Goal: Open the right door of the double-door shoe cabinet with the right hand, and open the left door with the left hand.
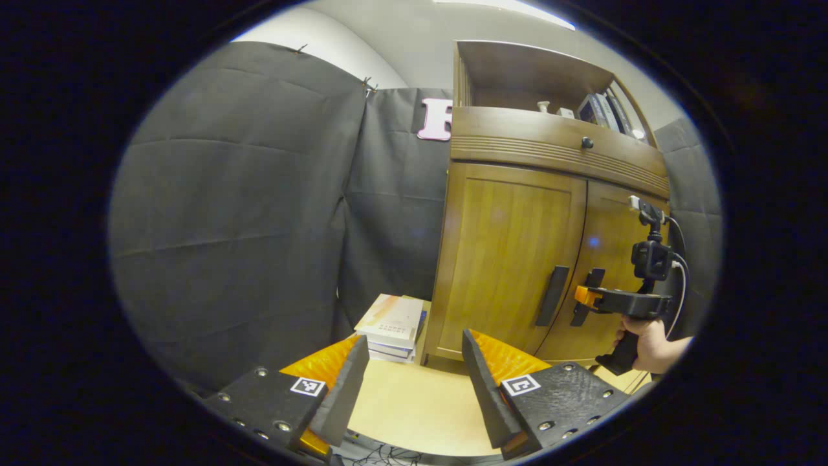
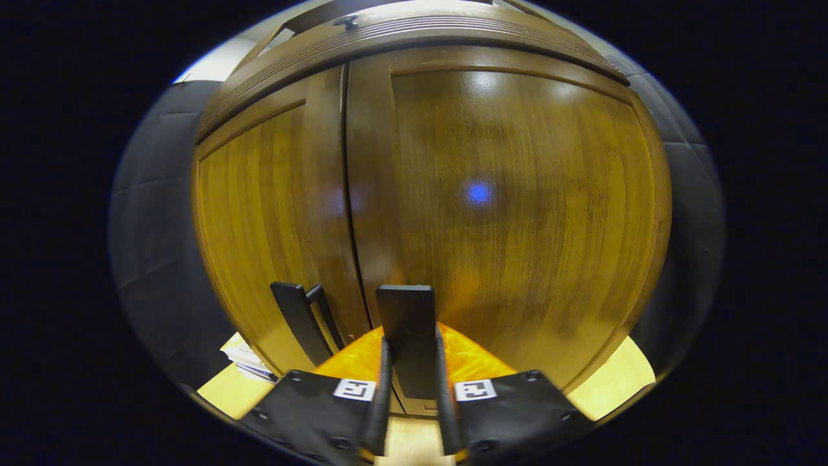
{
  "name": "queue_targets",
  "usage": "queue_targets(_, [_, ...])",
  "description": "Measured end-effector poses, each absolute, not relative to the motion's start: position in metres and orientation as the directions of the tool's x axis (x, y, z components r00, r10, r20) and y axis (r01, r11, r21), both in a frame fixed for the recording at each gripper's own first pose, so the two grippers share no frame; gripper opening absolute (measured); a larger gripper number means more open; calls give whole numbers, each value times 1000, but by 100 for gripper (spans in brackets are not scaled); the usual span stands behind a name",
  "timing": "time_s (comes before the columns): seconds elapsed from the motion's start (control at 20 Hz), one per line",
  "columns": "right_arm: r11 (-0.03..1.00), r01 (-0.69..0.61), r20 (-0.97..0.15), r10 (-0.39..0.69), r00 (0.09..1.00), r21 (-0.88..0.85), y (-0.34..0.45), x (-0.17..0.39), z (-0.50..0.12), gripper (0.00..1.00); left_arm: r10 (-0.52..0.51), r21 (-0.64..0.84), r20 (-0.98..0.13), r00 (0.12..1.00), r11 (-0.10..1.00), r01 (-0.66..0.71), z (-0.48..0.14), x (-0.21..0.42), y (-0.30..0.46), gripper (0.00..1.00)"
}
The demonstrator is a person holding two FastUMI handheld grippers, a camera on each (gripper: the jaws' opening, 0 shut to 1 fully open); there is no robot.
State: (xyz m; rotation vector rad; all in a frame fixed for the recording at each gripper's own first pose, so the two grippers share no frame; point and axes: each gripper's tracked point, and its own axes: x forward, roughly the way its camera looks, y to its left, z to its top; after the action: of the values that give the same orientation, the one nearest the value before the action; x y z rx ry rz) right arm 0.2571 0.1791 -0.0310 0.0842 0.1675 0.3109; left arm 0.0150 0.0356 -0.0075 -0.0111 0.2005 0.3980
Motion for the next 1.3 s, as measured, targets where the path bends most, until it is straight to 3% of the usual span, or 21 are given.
queue_targets(0.15, [940, -330, -147, 339, 929, 84, 178, 256, -32, 22, 367, 26, -175, 914, 929, -368, 1, 19, 30, 83])
queue_targets(0.7, [927, -365, -160, 375, 913, 88, 158, 195, -39, 23, 281, 1, -150, 948, 959, -284, -3, 12, 21, 83])
queue_targets(1.3, [952, -291, -172, 304, 937, 96, 100, 125, -47, 22, 123, -13, -154, 980, 992, -127, -20, -34, 18, 83])
